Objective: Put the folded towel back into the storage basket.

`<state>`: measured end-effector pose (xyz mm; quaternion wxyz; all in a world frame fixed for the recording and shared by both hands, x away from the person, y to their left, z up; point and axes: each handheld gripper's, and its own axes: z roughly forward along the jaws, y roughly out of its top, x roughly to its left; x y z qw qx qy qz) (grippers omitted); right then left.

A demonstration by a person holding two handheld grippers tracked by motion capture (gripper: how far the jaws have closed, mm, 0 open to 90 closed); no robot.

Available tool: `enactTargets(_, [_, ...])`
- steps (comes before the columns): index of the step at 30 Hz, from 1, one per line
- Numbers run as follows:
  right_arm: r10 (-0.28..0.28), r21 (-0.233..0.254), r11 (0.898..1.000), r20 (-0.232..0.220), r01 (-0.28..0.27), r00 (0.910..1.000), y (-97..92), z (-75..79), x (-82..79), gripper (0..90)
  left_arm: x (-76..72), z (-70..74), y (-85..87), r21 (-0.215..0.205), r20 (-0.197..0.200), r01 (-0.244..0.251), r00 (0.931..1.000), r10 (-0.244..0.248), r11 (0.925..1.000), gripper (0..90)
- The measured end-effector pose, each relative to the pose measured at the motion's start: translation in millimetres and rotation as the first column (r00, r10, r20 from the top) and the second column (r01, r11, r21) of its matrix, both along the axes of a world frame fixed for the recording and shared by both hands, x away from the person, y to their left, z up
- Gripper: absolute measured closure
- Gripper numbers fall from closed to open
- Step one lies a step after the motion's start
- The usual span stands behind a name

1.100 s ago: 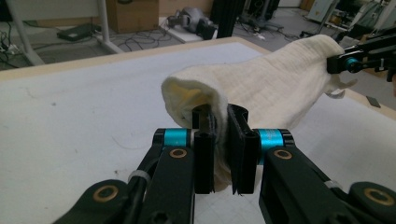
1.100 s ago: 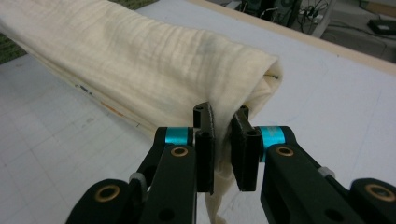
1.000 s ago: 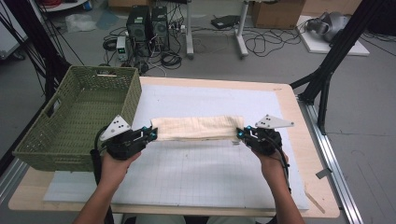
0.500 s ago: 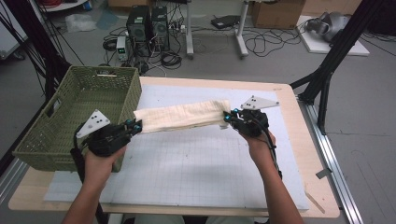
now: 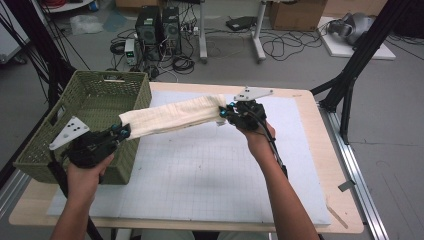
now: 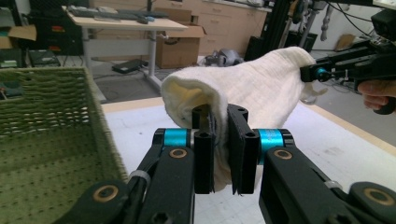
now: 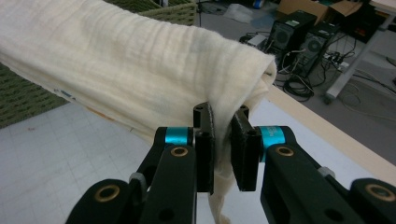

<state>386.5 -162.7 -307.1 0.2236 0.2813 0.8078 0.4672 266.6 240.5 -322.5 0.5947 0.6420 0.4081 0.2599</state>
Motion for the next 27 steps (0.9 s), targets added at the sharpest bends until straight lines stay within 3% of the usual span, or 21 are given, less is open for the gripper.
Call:
enactTargets(13, [0.1,-0.012,0.995,0.03,-0.1,0.9945,59.9,16.6,26.3,81.8,-16.1,6.5,43.7,-0.006,0.028,-0.096,0.995,0.096,0.9953,81.5])
enactTargets(27, [0.19,0.038,0.981,0.06,-0.193,0.9799,112.6,22.8,42.4,81.8,-28.2,8.8,88.7,-0.012,0.022,-0.185,0.9824,0.185,0.9827,81.5])
